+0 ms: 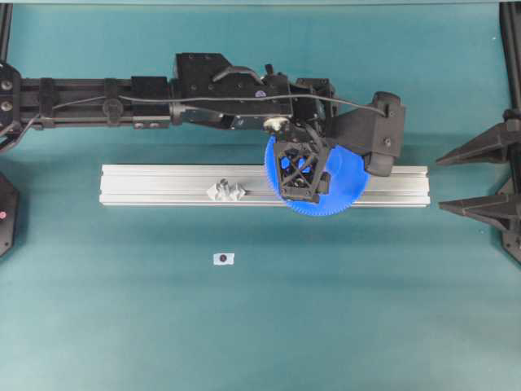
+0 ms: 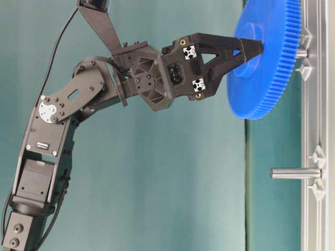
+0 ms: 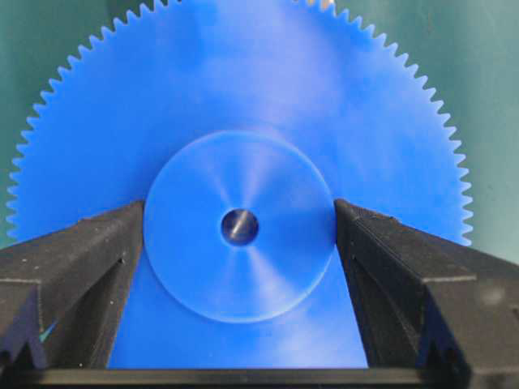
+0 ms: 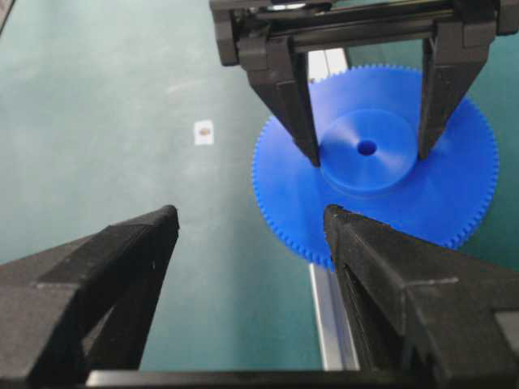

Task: Insert the large gear onto the shaft.

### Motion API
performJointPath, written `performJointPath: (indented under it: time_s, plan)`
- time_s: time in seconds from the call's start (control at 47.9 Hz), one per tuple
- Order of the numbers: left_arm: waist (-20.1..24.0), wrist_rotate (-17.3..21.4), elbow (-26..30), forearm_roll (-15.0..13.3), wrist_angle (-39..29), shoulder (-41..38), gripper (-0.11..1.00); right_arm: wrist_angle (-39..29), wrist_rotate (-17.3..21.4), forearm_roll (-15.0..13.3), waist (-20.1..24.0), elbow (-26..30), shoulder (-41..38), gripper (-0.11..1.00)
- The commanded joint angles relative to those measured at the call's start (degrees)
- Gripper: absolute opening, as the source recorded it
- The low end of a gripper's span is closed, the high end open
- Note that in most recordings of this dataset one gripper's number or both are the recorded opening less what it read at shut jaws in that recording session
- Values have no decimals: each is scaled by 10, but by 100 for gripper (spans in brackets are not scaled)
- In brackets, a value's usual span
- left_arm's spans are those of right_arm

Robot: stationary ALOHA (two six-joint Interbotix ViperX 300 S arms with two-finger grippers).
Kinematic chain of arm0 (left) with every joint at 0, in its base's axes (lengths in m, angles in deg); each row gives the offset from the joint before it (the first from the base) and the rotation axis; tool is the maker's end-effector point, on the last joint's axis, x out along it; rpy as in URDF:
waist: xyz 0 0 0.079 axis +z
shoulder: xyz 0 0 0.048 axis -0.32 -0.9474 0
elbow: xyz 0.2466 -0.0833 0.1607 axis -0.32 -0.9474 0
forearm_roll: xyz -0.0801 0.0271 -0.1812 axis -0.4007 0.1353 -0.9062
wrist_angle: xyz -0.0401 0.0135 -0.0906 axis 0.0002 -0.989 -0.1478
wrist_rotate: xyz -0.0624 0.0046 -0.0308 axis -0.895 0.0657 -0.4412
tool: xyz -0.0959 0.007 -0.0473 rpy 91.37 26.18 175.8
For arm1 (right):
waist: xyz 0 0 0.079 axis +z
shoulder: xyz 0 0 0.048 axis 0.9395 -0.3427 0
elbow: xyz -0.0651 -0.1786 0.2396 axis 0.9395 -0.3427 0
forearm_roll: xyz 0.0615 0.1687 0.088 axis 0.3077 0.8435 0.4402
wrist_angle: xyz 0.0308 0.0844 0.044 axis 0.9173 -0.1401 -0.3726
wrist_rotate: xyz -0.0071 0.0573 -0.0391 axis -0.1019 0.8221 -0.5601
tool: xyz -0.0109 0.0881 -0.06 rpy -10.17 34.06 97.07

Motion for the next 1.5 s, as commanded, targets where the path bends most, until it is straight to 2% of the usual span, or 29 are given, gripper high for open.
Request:
performJointPath:
  time_s: [0.0, 0.69, 1.024, 1.233, 1.483]
  plan:
    - [3, 1, -4, 3, 33, 32, 87, 6, 4, -1, -1, 7, -4, 79]
    - [11, -5, -76, 3, 45, 80, 88, 4, 4, -1, -2, 10, -3, 79]
    - [9, -6, -100, 3, 45, 73, 87, 5, 5, -1, -2, 12, -3, 79]
    - [8, -5, -97, 1, 49, 72, 87, 5, 5, 0, -2, 11, -4, 79]
    - [2, -3, -56, 1, 60, 53, 87, 5, 5, -1, -1, 9, -3, 79]
